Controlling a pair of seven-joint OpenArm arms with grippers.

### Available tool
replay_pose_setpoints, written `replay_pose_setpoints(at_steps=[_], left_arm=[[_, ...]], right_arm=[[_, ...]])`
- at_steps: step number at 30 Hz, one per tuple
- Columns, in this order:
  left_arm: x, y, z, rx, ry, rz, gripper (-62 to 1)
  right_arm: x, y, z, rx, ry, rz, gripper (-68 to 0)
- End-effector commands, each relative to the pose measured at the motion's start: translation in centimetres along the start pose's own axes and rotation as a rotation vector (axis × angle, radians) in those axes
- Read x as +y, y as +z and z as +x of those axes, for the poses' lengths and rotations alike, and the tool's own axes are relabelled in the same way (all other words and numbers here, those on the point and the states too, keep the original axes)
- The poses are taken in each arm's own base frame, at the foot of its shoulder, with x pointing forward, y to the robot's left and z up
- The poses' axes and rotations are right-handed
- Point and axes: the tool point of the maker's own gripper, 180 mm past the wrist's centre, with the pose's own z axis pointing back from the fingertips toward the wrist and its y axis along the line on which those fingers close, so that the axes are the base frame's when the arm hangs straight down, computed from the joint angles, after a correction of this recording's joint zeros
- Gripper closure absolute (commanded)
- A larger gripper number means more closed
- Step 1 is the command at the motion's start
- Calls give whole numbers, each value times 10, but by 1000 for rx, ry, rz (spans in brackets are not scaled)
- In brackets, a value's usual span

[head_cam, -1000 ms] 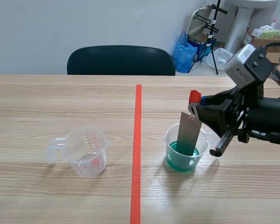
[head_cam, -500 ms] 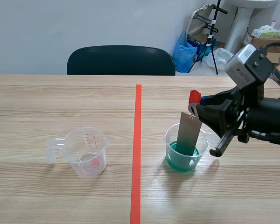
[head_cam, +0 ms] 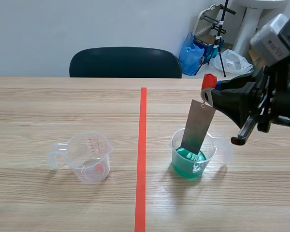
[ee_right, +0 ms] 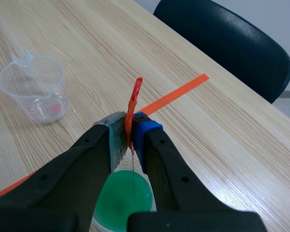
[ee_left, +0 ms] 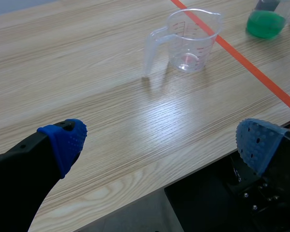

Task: Do the redox reaction experiment

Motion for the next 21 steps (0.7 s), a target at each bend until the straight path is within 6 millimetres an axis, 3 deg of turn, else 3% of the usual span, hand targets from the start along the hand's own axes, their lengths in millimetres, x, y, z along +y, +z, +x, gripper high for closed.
replay_pose_setpoints(at_steps=[1,10,21], left_arm=[[-1,-1,6,-29,9,5,-623],[-1,-1,6,-29,9,5,-623],[-1,-1,6,-29,9,5,-623]], right_arm=[[-7,4,19,-39,25,-9,-6],[-17,14,36,-42,6,-14,-6],[-10,18,49,-36,0,32,-6]])
